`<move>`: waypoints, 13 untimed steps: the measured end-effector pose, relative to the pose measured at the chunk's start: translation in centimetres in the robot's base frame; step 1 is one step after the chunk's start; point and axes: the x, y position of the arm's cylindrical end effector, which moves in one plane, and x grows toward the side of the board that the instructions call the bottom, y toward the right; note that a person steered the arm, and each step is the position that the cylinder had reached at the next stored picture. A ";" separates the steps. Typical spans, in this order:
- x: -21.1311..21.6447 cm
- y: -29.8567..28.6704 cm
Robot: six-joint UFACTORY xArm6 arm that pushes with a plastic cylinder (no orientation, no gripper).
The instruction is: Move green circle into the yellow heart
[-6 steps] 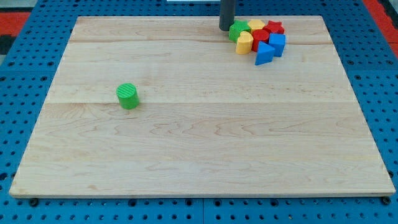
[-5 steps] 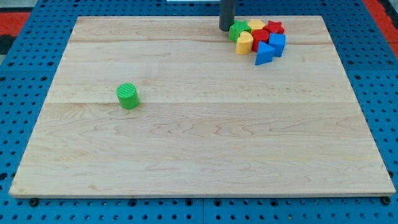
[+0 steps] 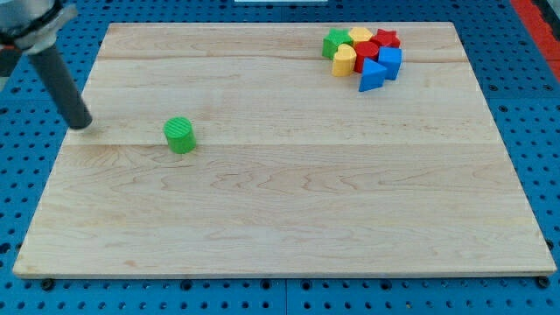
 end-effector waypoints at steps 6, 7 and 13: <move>-0.5 20.3; -3.8 24.3; -8.0 31.9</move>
